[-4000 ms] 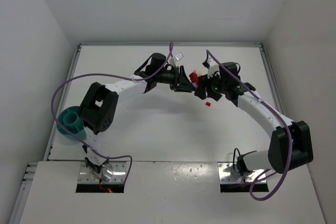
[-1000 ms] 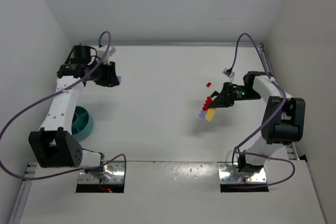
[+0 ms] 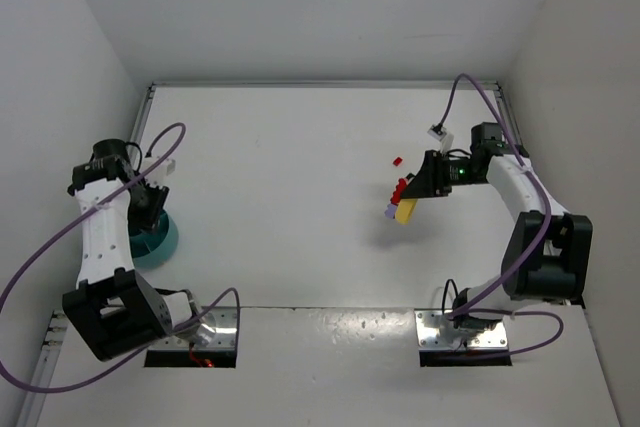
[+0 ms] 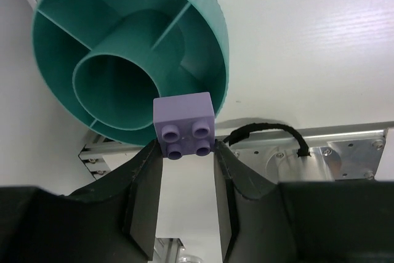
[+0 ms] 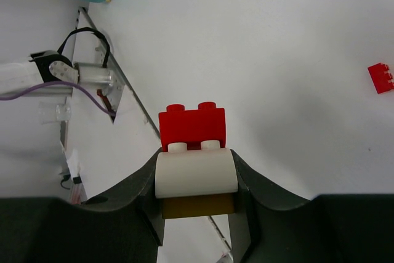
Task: Sort the legos into containers by color
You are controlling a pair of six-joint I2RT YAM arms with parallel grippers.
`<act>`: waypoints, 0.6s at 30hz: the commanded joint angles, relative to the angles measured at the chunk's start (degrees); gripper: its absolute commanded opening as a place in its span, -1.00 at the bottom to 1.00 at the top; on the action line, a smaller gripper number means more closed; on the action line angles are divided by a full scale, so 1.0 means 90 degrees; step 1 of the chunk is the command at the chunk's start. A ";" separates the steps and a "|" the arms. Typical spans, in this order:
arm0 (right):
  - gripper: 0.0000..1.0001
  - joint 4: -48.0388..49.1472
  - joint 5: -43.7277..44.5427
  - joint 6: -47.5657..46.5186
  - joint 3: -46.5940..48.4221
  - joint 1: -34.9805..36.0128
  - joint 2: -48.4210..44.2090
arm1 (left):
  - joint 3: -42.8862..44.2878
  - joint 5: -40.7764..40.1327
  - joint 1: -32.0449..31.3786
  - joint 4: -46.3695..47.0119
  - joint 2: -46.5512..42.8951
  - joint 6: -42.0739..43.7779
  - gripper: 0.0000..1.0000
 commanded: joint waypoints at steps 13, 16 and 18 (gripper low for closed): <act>-0.96 0.0161 0.0020 0.0134 0.0282 0.0039 0.0088 | -0.0430 -0.0037 0.0064 -0.0144 -0.0234 0.0395 -0.65; -0.96 0.0161 0.0020 0.0134 0.0282 0.0039 0.0088 | -0.0353 -0.0037 0.0064 -0.0085 -0.0234 0.0336 -0.50; -0.96 0.0161 0.0020 0.0134 0.0282 0.0039 0.0088 | -0.0294 -0.0037 0.0064 -0.0085 -0.0176 0.0336 -0.43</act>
